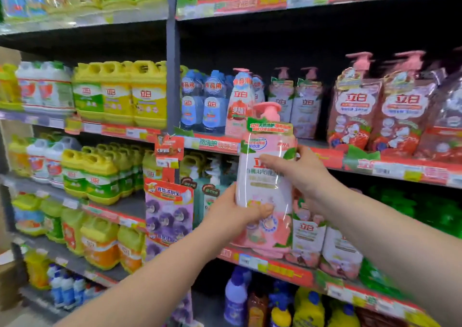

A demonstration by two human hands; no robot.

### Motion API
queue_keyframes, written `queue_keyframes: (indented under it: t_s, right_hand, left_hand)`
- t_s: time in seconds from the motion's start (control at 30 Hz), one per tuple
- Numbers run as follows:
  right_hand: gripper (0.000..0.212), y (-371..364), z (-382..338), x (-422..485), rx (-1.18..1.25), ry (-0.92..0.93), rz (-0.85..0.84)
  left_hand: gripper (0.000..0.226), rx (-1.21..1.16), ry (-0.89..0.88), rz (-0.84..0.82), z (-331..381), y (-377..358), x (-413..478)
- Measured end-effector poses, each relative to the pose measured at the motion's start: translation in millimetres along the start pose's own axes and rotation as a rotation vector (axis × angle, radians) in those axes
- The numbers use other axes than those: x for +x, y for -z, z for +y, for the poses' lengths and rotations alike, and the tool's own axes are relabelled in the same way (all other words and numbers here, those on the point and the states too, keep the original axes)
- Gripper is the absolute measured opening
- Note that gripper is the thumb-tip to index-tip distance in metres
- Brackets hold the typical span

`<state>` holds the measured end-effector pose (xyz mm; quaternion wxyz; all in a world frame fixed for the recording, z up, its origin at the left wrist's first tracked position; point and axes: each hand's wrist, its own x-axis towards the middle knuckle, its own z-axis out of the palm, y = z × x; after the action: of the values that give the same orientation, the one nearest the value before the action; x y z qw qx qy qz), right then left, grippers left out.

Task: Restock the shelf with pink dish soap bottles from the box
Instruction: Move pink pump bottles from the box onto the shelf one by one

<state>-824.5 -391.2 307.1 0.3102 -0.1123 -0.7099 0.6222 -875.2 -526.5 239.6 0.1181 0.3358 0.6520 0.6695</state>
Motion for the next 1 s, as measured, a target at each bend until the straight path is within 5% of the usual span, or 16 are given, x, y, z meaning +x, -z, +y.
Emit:
queue_keyframes:
  t_s: [0.67, 0.83, 0.93, 1.0]
  right_hand:
    - [0.058, 43.0, -63.8, 209.1, -0.101, 0.393, 0.118]
    - [0.062, 45.6, -62.2, 246.0, -0.112, 0.423, 0.162]
    - [0.071, 45.2, -54.5, 261.9, -0.145, 0.433, 0.213]
    - [0.071, 44.4, -47.2, 271.9, -0.169, 0.432, 0.243]
  left_hand:
    - [0.022, 0.024, -0.287, -0.143, 59.2, -24.8, 239.3]
    - [0.052, 0.223, -0.369, 0.002, 63.8, -16.5, 280.0]
    - [0.071, 0.473, -0.594, 0.179, 72.5, 3.3, 298.3]
    - [0.062, 0.660, -0.810, 0.303, 81.2, 19.9, 306.0]
